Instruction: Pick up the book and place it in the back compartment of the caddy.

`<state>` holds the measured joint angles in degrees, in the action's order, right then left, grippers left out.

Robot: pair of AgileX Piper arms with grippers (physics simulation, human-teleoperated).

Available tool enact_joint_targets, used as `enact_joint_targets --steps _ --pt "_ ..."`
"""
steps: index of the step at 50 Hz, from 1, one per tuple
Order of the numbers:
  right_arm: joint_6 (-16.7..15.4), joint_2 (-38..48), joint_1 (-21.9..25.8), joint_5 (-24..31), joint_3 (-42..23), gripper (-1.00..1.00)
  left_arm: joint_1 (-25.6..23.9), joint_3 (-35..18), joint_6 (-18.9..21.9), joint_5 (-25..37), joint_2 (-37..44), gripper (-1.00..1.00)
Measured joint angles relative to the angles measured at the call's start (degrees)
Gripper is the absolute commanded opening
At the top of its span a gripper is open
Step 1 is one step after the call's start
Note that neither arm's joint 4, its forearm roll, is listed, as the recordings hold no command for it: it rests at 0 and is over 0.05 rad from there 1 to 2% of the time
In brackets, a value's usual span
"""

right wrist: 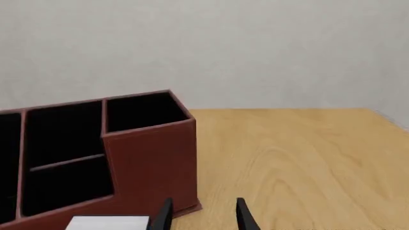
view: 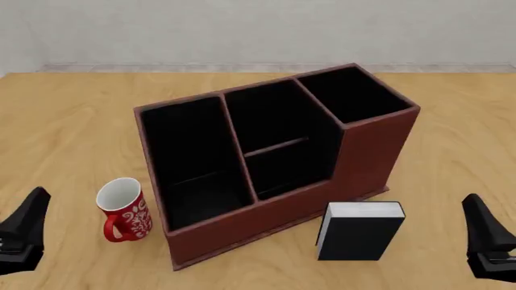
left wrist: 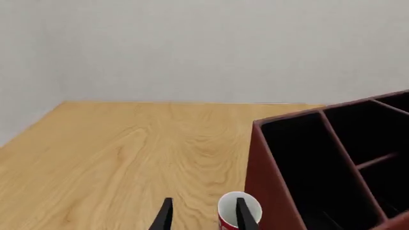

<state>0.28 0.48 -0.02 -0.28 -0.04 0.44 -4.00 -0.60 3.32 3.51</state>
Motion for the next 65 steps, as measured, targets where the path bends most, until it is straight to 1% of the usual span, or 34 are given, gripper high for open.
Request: enact_joint_targets --steps 5,15,21,25,29,37,46,56,65 --pt "0.13 0.41 -0.01 -0.21 -0.08 1.0 -0.9 -0.86 -1.57 -0.36 -0.41 1.0" --pt "0.42 0.51 -0.04 -0.14 -0.06 1.0 -5.28 -5.32 -3.01 3.92 -1.9 1.0" --pt "0.43 0.42 -0.03 -0.04 -0.06 1.0 -7.19 -8.59 -3.82 4.49 -0.37 1.0" --pt "0.33 0.26 -0.02 0.14 -0.11 1.0 -9.26 -11.31 -4.49 3.64 2.29 1.0" --pt "0.37 0.17 -0.02 0.27 -0.13 1.0 -11.85 -12.89 -4.46 2.14 5.3 1.0" --pt "0.37 0.13 -0.02 0.3 -0.11 1.0 -17.54 -14.45 -5.43 -0.74 10.71 1.0" --pt "0.48 0.6 -0.03 -0.11 -0.08 1.0 -23.49 -16.02 -4.85 -3.97 17.18 1.0" --pt "0.43 0.85 -0.03 -0.38 -0.06 1.0 -29.03 -19.15 -2.92 -6.79 25.31 1.0" --pt "0.36 1.25 -0.02 -0.84 -0.04 1.0 -34.13 -23.67 -0.48 -8.82 34.0 1.0"
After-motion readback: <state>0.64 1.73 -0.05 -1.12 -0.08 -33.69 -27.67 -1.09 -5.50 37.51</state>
